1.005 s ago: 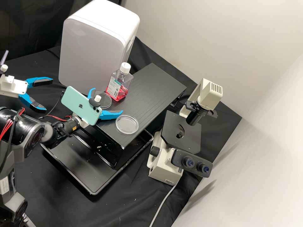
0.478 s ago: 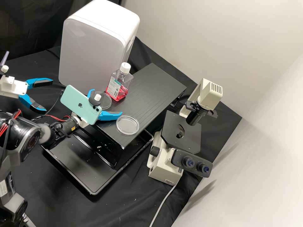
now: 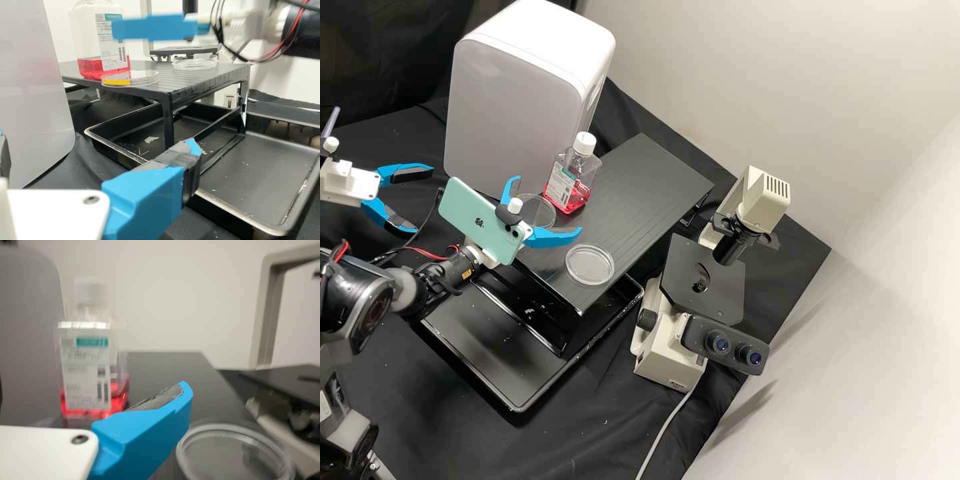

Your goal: Place the lid on the petri dish

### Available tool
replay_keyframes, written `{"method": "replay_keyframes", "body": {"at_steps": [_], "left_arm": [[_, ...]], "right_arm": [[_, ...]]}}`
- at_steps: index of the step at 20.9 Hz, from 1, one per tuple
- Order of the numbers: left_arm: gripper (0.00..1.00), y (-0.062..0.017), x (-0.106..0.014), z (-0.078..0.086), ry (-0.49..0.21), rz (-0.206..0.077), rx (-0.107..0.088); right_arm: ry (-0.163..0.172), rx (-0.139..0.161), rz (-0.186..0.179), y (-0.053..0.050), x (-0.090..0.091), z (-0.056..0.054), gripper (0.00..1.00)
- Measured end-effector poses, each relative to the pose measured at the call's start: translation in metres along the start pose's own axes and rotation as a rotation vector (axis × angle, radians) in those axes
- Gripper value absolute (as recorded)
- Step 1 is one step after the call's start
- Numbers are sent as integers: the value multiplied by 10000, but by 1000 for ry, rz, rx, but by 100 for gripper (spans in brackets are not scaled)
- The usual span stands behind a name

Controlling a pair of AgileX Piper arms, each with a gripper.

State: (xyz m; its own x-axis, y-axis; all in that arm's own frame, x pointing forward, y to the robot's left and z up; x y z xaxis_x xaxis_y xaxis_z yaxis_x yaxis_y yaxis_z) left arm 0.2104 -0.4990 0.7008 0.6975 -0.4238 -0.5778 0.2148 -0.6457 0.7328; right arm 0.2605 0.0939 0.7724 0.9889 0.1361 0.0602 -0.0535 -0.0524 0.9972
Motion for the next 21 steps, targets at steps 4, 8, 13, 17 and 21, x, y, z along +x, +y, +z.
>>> {"method": "replay_keyframes", "body": {"at_steps": [4,8,13,17,21], "left_arm": [[100,0,0,0,0,0,0],[100,0,0,0,0,0,0],[100,0,0,0,0,0,0],[100,-1,3,8,-2,0,0],[100,-2,4,11,-4,0,0]], "right_arm": [[31,-7,8,0,-34,-63,100],[31,-38,-27,-109,-20,-64,100],[-2,-63,-82,-234,11,-13,100],[-17,-60,-94,-265,13,0,100],[-11,-56,-102,-291,0,-25,100]]}}
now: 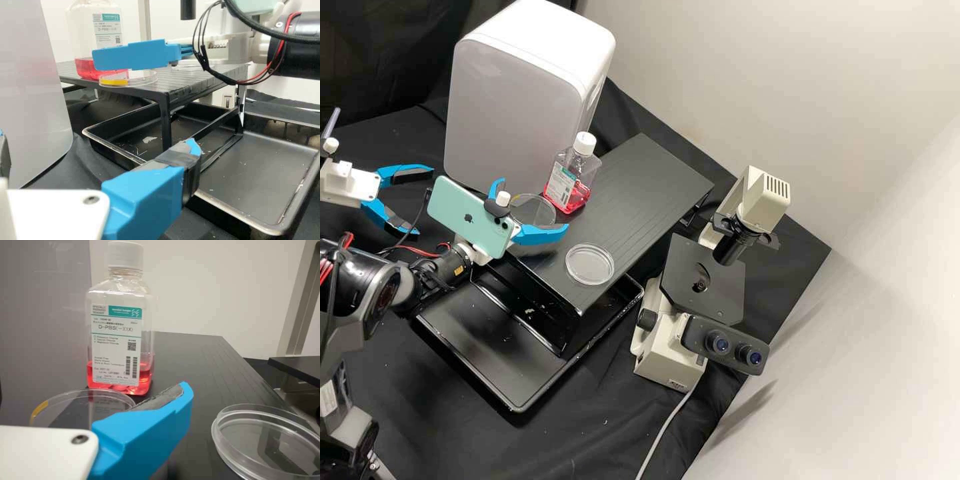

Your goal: Place the lid on the petri dish

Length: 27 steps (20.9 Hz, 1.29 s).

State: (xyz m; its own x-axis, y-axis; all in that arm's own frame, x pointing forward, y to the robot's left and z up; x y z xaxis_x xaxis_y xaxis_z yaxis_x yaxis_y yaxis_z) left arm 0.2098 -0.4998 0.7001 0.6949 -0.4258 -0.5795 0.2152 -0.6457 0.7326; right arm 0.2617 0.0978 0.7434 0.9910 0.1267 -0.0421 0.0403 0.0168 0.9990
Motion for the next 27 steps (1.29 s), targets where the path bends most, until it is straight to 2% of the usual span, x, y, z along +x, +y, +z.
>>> {"method": "replay_keyframes", "body": {"at_steps": [4,8,13,16,20,27], "left_arm": [[100,-1,2,6,-3,-1,0],[100,-1,2,6,-3,-1,0],[100,-1,2,6,-3,-1,0],[100,-1,2,6,-3,-1,0],[100,-1,2,6,-3,-1,0],[100,-1,2,6,-3,-1,0]], "right_arm": [[2,-2,-10,-28,-2,-4,100],[-26,-3,-15,-67,9,46,100],[-33,-5,-20,-85,14,62,100],[-53,-10,-39,-117,22,101,100],[-68,-14,-46,-140,49,138,100],[-88,-14,-22,-111,148,192,100]]}}
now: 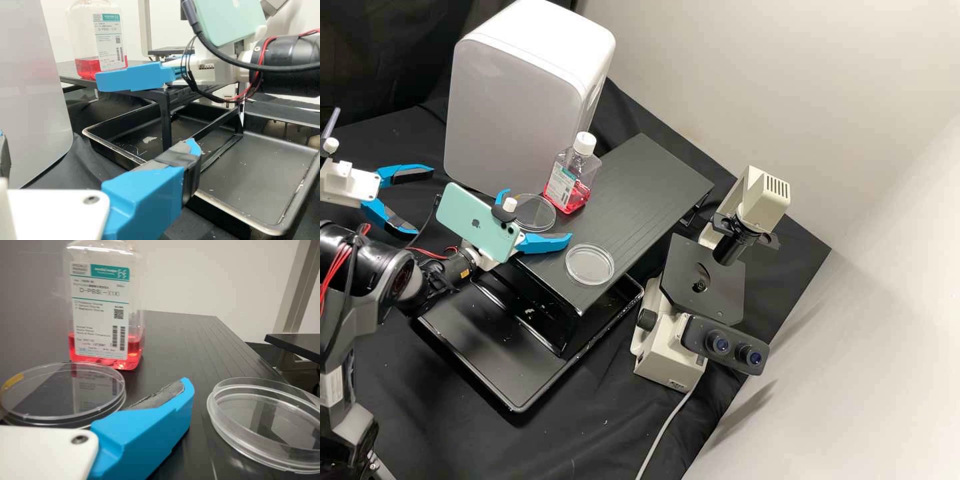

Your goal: Place the lid on the petri dish

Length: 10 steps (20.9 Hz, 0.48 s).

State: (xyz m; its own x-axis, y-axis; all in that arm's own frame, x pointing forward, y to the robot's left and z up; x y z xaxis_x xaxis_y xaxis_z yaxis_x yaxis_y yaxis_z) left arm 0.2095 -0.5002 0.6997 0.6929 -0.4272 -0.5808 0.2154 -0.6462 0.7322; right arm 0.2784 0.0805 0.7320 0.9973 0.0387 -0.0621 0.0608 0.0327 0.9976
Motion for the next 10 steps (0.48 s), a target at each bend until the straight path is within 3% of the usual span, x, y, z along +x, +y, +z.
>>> {"method": "replay_keyframes", "body": {"at_steps": [10], "left_arm": [[100,-3,1,-1,0,-1,-1]], "right_arm": [[-19,0,13,12,81,52,100]]}}
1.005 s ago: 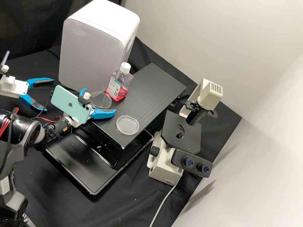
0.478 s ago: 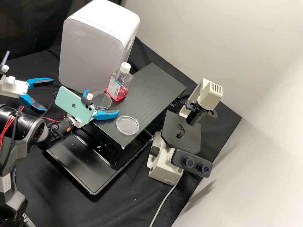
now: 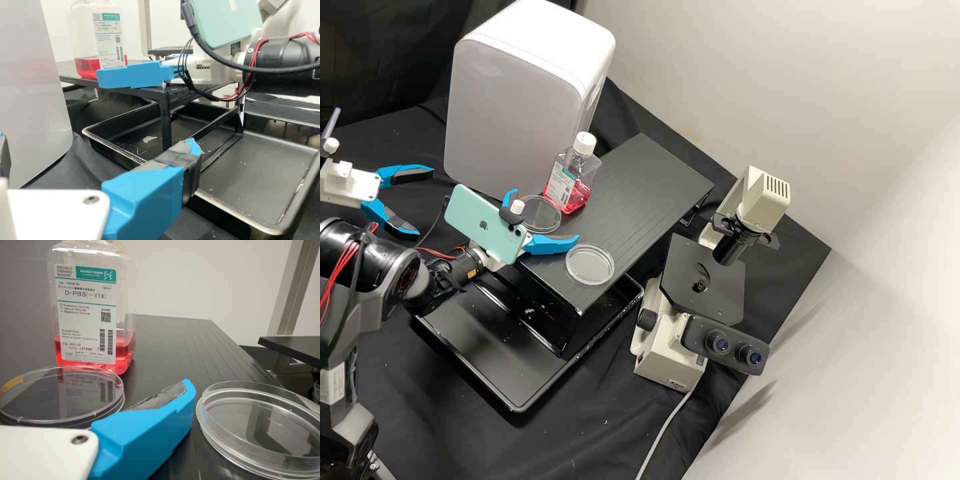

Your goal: Place the lid on the petri dish

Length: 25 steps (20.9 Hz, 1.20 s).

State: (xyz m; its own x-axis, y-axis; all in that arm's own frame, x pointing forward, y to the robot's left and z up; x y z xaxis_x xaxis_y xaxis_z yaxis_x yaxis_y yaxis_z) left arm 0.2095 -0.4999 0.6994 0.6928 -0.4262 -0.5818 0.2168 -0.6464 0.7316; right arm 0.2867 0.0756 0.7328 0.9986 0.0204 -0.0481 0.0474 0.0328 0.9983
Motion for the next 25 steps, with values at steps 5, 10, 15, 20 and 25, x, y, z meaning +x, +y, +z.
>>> {"method": "replay_keyframes", "body": {"at_steps": [5,10,15,20,25], "left_arm": [[100,0,0,0,0,0,0],[100,0,0,0,0,0,0],[100,0,0,0,0,0,0],[100,0,0,0,0,0,0],[100,-11,3,-3,1,-4,-2]], "right_arm": [[-4,2,-4,-14,4,11,100],[-5,25,-3,-11,5,14,0],[5,24,-8,-6,11,16,0],[6,23,-9,-6,11,15,0],[2,32,-10,-4,12,22,0]]}}
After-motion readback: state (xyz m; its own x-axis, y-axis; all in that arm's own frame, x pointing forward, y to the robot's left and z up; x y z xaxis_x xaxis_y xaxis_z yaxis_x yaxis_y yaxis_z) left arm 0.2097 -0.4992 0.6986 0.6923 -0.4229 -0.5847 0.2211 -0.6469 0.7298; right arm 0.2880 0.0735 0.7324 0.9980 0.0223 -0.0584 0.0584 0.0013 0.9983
